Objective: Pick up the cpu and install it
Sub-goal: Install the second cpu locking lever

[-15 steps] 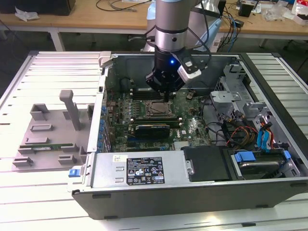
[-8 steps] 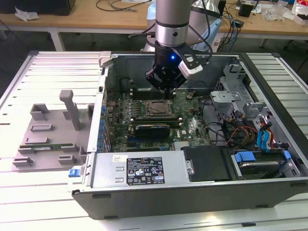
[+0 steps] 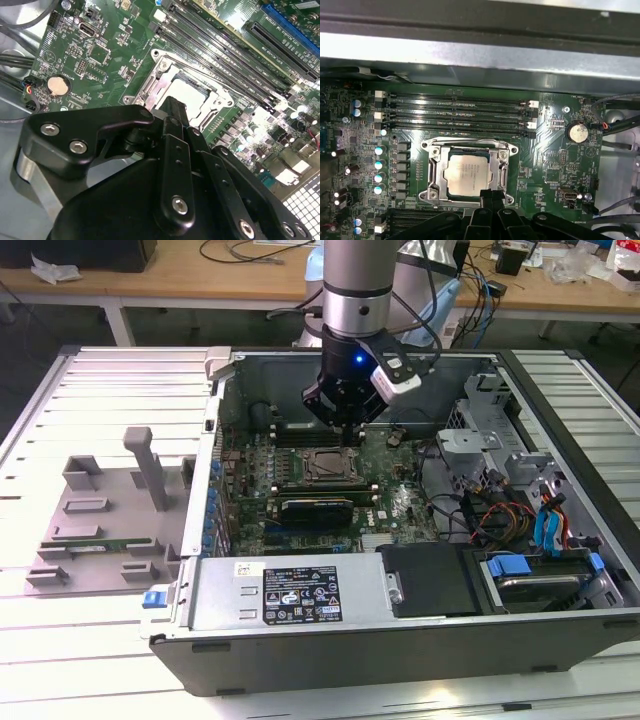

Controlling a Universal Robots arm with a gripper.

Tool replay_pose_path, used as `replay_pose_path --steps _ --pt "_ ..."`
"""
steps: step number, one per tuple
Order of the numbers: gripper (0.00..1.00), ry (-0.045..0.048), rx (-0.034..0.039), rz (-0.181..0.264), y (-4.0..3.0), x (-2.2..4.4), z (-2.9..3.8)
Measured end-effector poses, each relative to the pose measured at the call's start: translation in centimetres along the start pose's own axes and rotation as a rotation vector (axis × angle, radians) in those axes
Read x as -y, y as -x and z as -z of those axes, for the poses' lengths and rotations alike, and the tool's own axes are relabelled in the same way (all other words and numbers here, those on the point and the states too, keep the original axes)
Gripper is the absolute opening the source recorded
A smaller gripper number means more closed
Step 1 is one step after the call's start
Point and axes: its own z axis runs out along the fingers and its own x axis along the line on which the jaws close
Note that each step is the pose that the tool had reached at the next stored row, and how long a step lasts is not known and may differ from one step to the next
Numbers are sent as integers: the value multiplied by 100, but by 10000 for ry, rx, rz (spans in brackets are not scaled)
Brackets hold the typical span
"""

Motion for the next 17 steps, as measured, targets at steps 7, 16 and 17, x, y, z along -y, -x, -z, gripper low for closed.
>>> replay_pose_path --steps 7,16,17 --pt "11 1 1 1 -6 107 -8" --pt "11 1 1 0 -20 355 -27" --pt "11 1 1 0 -22 378 -30"
